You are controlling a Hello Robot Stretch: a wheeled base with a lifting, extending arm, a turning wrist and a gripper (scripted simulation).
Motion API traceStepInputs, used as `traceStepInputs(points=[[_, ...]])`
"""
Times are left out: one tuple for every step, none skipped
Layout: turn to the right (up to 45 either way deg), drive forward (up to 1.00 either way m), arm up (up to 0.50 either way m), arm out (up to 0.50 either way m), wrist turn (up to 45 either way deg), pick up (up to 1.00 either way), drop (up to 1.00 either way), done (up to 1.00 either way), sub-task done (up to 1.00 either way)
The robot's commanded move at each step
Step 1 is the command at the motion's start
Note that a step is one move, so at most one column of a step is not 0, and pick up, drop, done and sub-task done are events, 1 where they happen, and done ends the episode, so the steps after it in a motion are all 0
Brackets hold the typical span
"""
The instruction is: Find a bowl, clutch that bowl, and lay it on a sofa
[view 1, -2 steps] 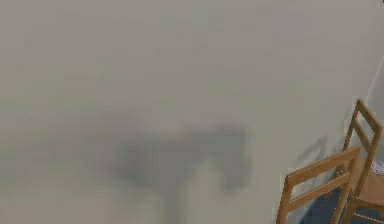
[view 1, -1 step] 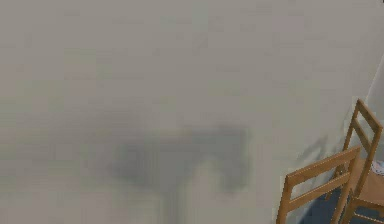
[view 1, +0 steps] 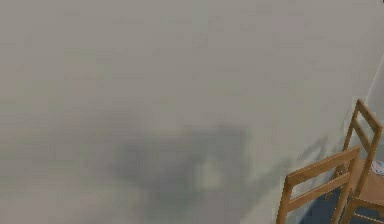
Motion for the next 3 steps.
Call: traceStepInputs(points=[[0.0,0.0,0.0,0.26,0.0,0.0,0.0,0.0,0.0],[0.0,0.0,0.0,0.0,45.0,0.0,0.0,0.0,0.0],[0.0,0.0,0.0,0.0,45.0,0.0,0.0,0.0,0.0]])
